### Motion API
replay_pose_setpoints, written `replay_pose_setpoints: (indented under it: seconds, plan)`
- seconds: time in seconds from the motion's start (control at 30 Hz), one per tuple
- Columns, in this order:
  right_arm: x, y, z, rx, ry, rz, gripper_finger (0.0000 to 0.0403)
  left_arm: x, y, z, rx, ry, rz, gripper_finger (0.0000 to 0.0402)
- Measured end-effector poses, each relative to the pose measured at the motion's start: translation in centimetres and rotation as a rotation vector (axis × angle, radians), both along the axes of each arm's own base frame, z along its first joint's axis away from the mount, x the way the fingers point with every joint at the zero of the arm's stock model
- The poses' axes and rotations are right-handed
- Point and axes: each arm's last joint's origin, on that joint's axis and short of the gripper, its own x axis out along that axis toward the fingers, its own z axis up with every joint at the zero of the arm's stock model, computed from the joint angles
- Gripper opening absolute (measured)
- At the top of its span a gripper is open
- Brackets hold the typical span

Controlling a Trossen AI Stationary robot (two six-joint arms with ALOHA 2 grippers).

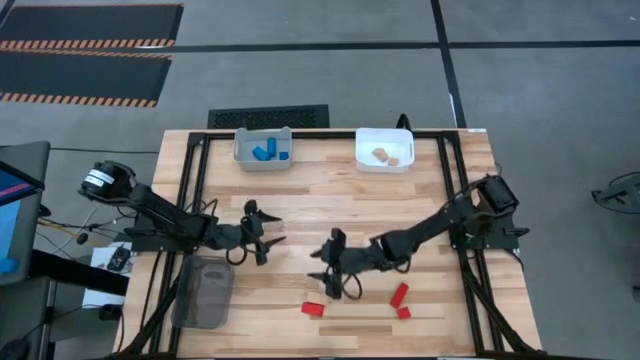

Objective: Sort & place blocks by color
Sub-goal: Put the brown rectangle block into the white bin

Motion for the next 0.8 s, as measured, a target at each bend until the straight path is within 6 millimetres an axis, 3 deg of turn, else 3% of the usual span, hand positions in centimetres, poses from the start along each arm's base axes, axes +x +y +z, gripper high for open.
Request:
replay_pose_setpoints:
  seconds: [0.37, 0.67, 0.8]
  plan:
    - [-2.0, 5.2, 0.9, 0.109, 0.123, 0.009, 0.0281, 0.3, -2.2, -0.4, -0.029, -0.019, -0.181, 0.0253]
    - [-1.8, 7.3, -4.1, 0.075, 0.269, 0.025, 0.0281, 0.4, -2.5, -0.4, -0.027, -0.016, -0.192, 0.0253]
    - [-0.9, 7.6, -4.8, 0.047, 0.282, 0.047, 0.0281, 0.4, -2.5, -0.4, -0.046, -0.014, -0.184, 0.0253]
